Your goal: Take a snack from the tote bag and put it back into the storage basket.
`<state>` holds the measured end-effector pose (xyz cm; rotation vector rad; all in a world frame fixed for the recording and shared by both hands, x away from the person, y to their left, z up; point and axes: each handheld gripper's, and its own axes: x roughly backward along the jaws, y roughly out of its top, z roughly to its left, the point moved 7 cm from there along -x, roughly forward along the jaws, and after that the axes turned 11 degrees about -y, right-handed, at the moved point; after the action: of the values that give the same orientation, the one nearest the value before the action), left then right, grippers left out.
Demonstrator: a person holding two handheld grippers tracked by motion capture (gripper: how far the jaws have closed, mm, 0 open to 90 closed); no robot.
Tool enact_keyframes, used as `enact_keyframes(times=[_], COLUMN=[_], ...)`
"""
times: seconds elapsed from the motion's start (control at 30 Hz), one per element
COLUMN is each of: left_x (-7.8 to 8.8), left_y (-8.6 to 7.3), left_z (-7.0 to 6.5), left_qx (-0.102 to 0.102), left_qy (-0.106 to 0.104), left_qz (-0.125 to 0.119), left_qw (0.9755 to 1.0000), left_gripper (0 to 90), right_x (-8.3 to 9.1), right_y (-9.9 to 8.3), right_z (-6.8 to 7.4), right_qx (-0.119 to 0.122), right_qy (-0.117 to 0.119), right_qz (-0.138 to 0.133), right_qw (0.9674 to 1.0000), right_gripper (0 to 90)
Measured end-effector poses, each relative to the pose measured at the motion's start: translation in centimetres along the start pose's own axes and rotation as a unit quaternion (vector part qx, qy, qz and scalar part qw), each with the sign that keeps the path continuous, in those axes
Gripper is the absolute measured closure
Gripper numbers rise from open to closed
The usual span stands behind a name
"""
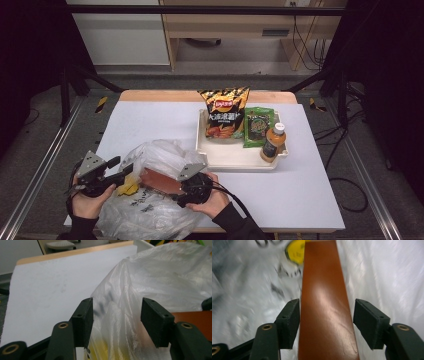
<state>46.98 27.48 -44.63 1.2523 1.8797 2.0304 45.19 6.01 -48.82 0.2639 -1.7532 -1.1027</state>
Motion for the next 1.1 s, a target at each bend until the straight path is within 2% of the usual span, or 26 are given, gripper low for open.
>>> enact_keyframes(times=[0.07,0.13,0.17,0.2,0.3,0.33,0.4,0.6,0.8,1.03,1.1], left_x=[-0.4,-0.7,-0.8,-0.9,-1.1,-1.1,-1.1,-0.8,-0.6,-0.5,-0.5], left_y=[-0.5,-0.8,-1.1,-1.2,-1.8,-1.9,-2.0,-1.6,-1.4,-1.2,-1.2], left_z=[0.0,0.0,0.1,0.1,0.6,0.7,0.9,0.8,0.8,0.7,0.7], left_qx=[-0.002,0.003,0.007,0.009,0.023,0.027,0.032,0.023,0.023,0.020,0.019], left_qy=[0.004,0.012,0.013,0.014,0.019,0.017,0.015,0.015,0.011,0.005,0.004], left_qz=[0.023,0.040,0.053,0.058,0.073,0.073,0.071,0.054,0.043,0.032,0.030], left_qw=[0.9997,0.9991,0.9985,0.9982,0.9969,0.9968,0.9968,0.9982,0.9988,0.9993,0.9993], left_gripper=[46.1,51.1,56.8,64.7,78.0,82.4,86.1,88.3,88.2,88.8,89.3], right_x=[0.9,1.4,1.6,1.7,2.1,2.3,2.7,3.3,3.0,2.3,2.9], right_y=[0.5,0.5,0.4,0.1,-0.4,-0.7,-1.3,-3.9,-6.3,-7.1,-6.5], right_z=[-0.1,-0.1,-0.1,0.0,-0.1,-0.2,-0.3,-0.8,-1.3,-1.4,-1.5], right_qx=[-0.007,-0.005,-0.004,-0.004,0.000,-0.006,-0.003,-0.006,-0.014,-0.012,-0.016], right_qy=[0.001,0.000,-0.001,-0.005,-0.010,-0.011,-0.012,-0.020,-0.021,-0.025,-0.017], right_qz=[-0.018,-0.018,-0.013,-0.006,0.005,0.008,0.012,0.032,0.056,0.065,0.048], right_qw=[0.9998,0.9998,0.9999,1.0000,0.9999,0.9999,0.9998,0.9993,0.9981,0.9975,0.9986], right_gripper=[39.3,40.2,40.1,39.7,37.1,35.6,34.2,32.9,31.3,28.8,27.3])
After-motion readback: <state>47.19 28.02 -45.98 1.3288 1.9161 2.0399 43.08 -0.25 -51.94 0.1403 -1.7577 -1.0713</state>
